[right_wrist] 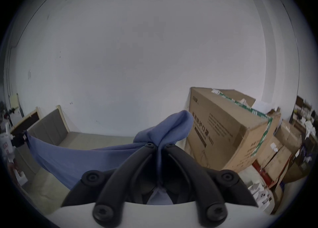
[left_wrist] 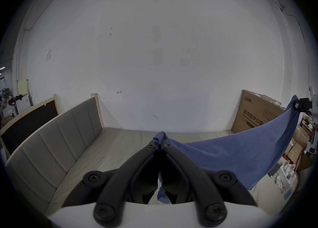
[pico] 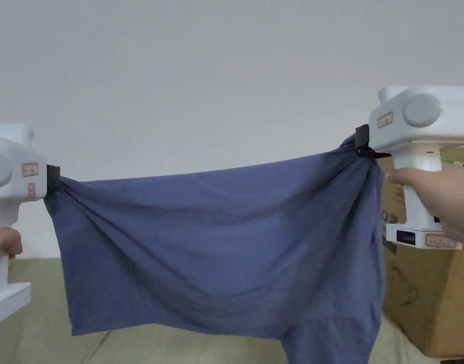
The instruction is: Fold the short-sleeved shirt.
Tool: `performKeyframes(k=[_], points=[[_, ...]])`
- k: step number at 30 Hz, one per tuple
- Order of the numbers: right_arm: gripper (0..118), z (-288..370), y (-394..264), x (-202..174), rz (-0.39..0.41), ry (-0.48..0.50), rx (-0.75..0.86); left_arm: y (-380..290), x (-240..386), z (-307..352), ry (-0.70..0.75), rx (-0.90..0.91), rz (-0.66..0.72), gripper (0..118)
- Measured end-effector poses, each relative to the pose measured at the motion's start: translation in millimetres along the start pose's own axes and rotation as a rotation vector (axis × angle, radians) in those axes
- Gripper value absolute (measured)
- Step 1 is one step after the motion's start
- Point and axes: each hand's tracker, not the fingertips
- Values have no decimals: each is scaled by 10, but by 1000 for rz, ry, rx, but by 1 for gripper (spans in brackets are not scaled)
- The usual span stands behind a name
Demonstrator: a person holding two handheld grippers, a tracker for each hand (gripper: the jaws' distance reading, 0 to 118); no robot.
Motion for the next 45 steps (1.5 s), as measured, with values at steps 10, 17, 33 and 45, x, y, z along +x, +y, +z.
performKeyframes(k=[10,17,33,45], points=[[3,-649,-2663,46,-136,11,-375,-2121,74,-448,-57,-391,82,0],[3,172,-4388,380,-162,28,-664,-3555,-29,332,-95,-581,83,0],[3,1841,-4659,818,-110,120,-866,-3467,-548,1696,-213,-786,-4,1],[100,1768,-4654,720,-209,69,-887,-3618,-522,1675,-242,-815,117,103]])
